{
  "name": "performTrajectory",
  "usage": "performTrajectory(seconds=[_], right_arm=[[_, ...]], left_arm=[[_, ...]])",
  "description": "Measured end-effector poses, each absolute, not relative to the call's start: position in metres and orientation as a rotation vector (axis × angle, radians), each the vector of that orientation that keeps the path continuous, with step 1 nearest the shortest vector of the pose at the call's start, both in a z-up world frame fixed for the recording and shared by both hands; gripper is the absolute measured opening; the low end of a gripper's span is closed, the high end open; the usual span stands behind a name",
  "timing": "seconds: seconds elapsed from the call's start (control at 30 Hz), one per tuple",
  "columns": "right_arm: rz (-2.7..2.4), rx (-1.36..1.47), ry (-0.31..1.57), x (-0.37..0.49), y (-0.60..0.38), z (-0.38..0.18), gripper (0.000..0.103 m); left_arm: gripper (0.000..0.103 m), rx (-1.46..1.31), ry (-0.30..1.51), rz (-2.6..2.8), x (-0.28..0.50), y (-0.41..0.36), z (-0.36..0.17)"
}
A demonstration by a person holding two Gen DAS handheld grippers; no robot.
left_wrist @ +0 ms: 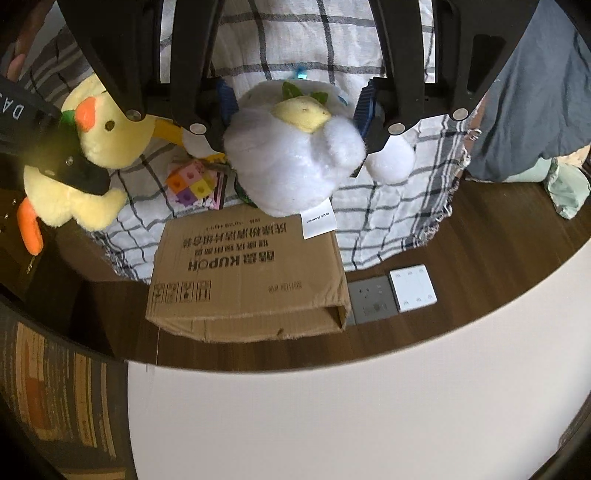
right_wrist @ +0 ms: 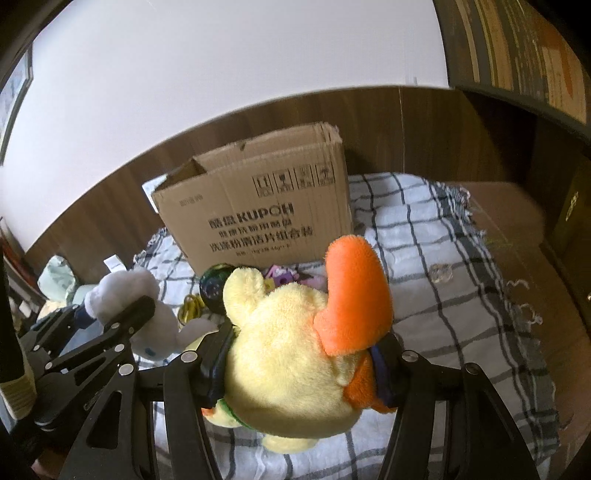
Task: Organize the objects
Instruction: 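Lift the duck with the right gripper while the left gripper lifts the bunny toward the box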
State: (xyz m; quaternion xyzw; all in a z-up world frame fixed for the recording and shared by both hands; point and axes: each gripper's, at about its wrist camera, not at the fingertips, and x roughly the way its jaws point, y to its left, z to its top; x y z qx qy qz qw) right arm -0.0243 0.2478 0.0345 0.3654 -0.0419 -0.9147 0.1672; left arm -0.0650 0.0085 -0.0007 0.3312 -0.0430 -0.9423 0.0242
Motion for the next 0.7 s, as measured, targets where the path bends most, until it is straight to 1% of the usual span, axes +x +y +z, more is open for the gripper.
performTrajectory(seconds=[0.7], right_arm=[[-2.716, 0.778, -0.070, -0.029, 0.239, 0.099, 0.060]], left_arm=[[0.051, 0.771, -0.137, -2.932, -0.065, -0.003, 0.059]])
